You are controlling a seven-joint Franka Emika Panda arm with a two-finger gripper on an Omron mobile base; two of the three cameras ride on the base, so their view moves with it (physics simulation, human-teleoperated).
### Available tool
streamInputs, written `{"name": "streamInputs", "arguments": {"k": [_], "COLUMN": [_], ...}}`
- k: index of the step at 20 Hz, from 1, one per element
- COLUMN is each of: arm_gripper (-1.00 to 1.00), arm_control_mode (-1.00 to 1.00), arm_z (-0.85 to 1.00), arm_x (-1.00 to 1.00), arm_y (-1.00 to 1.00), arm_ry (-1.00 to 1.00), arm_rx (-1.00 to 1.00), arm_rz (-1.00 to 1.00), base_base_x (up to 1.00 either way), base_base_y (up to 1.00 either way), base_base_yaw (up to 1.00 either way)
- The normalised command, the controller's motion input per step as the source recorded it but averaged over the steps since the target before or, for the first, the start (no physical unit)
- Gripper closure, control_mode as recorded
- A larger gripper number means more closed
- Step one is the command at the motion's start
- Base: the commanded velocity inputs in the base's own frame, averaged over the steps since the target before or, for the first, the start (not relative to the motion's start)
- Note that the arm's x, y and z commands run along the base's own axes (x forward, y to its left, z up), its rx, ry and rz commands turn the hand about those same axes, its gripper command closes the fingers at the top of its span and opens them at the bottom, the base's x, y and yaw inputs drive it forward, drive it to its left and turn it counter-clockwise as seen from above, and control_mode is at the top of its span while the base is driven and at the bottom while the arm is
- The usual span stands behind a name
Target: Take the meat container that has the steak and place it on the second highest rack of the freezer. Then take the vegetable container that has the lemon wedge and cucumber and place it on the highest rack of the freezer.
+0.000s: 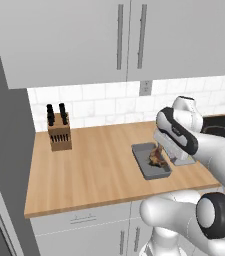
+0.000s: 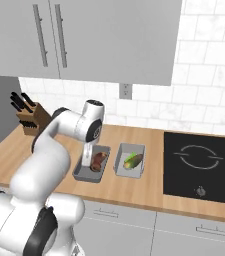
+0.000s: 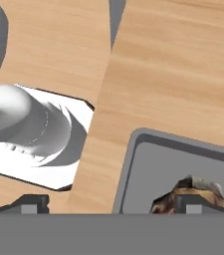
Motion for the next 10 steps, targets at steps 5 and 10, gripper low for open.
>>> {"name": "streamInputs", "arguments": {"k": [5,10], "arm_gripper": [-1.0,-1.0], "arm_control_mode": [-1.0,-1.0], "arm_z": [-0.26,-0.46], "arm_x": [0.14,0.31], "arm_y": [0.02,-0.04], "arm_ry": [0.0,0.0], "arm_rx": [-0.01,0.0], "arm_rz": [0.1,0.14], "base_base_x": [0.0,0.0], "base_base_y": [0.0,0.0], "base_base_yaw": [0.0,0.0]}}
